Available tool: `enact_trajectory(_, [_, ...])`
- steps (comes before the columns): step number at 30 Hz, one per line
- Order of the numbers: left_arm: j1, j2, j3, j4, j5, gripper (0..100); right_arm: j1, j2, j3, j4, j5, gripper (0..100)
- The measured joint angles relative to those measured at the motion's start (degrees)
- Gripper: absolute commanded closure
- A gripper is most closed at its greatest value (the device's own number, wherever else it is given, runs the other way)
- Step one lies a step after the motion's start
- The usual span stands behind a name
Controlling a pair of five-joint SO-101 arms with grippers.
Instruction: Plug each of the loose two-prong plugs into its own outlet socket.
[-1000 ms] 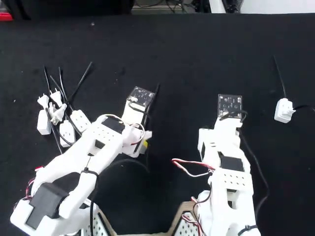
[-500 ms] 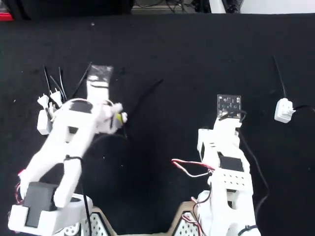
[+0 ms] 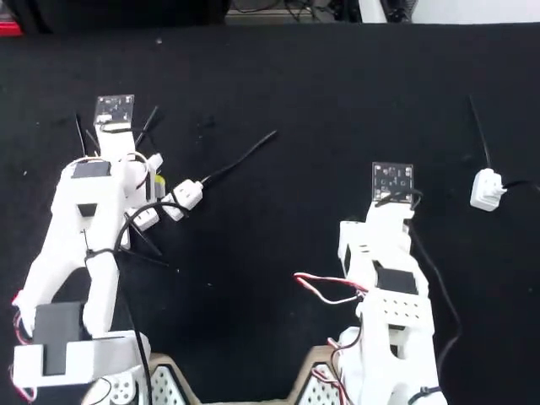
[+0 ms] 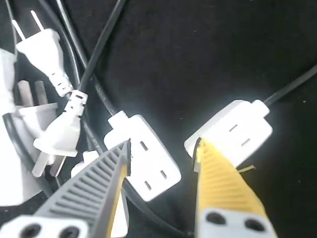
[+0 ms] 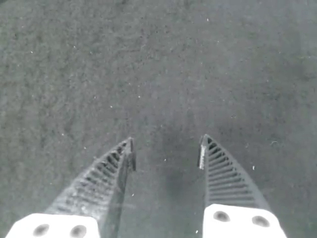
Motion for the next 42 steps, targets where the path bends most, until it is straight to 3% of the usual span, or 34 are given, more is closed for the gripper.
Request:
enact_trajectory(9, [-2.4, 9.9, -2.1, -6.9, -0.2, 78, 0.0, 0.0, 0.6, 0.0, 0.0, 80.0])
enact_trajectory(12, [-6.5, 11.1, -3.8, -3.4, -0.4, 78, 0.0, 0.0, 0.6, 0.0, 0.0, 80.0])
enact_trajectory(20, [-14.9, 11.3, -15.3, 8.9, -12.7, 78, 0.0, 0.0, 0.6, 0.0, 0.0, 80.0])
enact_trajectory(24, [-16.4, 11.3, -22.2, 14.0, -15.5, 78, 0.0, 0.0, 0.6, 0.0, 0.0, 80.0])
enact_trajectory(28, [-14.0, 11.3, -27.1, 18.0, -15.7, 78, 0.0, 0.0, 0.6, 0.0, 0.0, 80.0])
enact_trajectory(33, [-5.2, 11.3, -27.3, 18.3, -15.7, 78, 0.0, 0.0, 0.6, 0.0, 0.0, 80.0])
enact_trajectory(38, [2.4, 11.8, -21.2, 10.8, -15.0, 78, 0.0, 0.0, 0.6, 0.0, 0.0, 80.0])
enact_trajectory(42, [2.5, 11.9, -14.9, 3.5, -14.3, 78, 0.0, 0.0, 0.6, 0.0, 0.0, 80.0])
